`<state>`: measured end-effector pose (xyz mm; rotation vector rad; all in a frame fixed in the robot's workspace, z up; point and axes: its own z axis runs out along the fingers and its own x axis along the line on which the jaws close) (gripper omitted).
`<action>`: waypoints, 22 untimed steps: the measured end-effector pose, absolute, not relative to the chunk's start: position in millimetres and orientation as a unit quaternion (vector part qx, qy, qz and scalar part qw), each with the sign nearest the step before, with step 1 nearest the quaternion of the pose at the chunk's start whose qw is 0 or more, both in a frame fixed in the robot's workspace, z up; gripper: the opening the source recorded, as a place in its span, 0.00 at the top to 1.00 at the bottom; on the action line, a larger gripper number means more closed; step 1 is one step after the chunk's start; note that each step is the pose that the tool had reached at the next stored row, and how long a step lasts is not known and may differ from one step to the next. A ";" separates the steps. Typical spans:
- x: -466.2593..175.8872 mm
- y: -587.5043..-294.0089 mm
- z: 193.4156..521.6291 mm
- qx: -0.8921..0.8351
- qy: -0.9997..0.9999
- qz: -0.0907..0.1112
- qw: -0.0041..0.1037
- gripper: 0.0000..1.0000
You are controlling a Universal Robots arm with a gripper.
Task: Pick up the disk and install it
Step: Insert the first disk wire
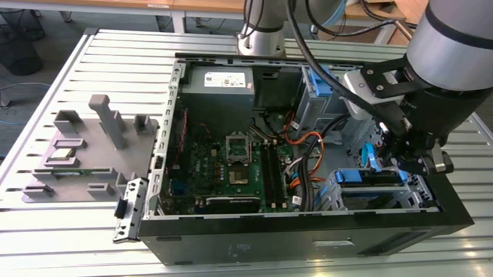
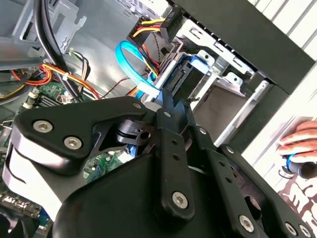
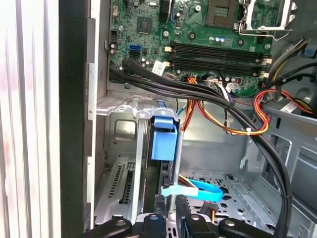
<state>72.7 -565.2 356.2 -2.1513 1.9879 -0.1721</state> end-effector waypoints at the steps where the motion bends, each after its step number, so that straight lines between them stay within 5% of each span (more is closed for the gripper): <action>1: 72.6 -565.2 359.0 -0.729 0.674 -0.058 0.104 0.77; 13: 72.7 -565.2 366.3 -0.729 0.674 -0.056 0.102 0.77; 22: 75.0 -565.2 365.1 -0.731 0.680 0.001 0.049 0.77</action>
